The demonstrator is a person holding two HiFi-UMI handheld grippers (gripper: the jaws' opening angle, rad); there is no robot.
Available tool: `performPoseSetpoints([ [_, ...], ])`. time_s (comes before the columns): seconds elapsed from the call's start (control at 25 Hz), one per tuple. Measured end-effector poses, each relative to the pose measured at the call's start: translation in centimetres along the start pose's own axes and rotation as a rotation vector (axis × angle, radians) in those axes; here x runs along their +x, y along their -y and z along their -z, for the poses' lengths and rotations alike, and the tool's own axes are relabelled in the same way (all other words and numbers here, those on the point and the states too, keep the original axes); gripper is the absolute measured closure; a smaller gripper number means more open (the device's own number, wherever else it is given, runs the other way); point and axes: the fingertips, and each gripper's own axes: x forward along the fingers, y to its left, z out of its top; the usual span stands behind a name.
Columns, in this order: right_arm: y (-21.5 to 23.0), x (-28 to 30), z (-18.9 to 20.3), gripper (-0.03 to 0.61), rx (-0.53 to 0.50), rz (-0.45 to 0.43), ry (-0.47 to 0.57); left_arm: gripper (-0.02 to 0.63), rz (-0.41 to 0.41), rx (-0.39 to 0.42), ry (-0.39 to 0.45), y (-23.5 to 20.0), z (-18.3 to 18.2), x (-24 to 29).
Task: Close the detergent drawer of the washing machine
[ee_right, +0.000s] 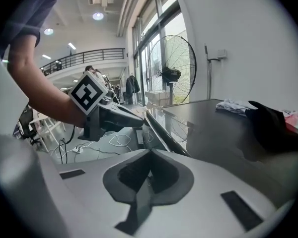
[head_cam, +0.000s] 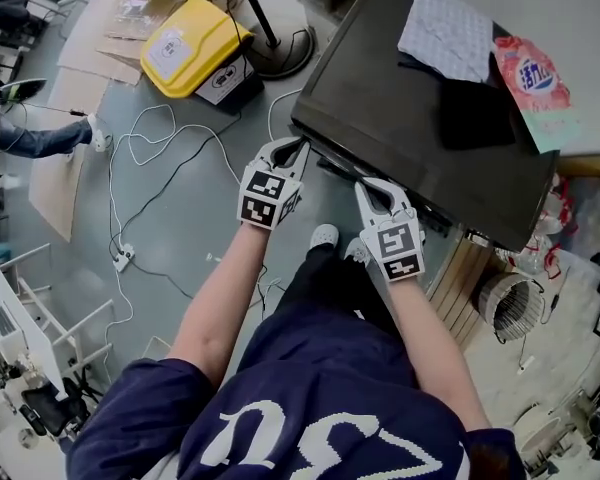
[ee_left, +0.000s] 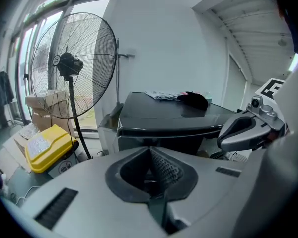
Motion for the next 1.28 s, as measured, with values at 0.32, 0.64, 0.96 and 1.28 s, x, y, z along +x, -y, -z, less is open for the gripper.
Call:
performPoseSetpoints([
  [0.32, 0.5, 0.4, -0.3, 0.563, 0.017, 0.045, 0.009, 0.594, 0.006, -0.04, 0.003, 0.1, -0.1, 0.4],
  [0.64, 1.4, 1.2, -0.8, 0.563, 0.044, 0.086, 0.0, 0.594, -0.025, -0.077, -0.007, -0.3, -0.8, 1.5],
  [0.96, 1.8, -0.6, -2.9, 0.561, 0.056, 0.097, 0.072, 0.594, -0.059, -0.012, 0.002, -0.1, -1.4, 0.5],
  [1.28, 5.0, -6.0, -7.2, 0.563, 0.111, 0.175, 0.248, 0.594, -0.09, 0.043, 0.12, 0.1, -6.7, -3.0],
])
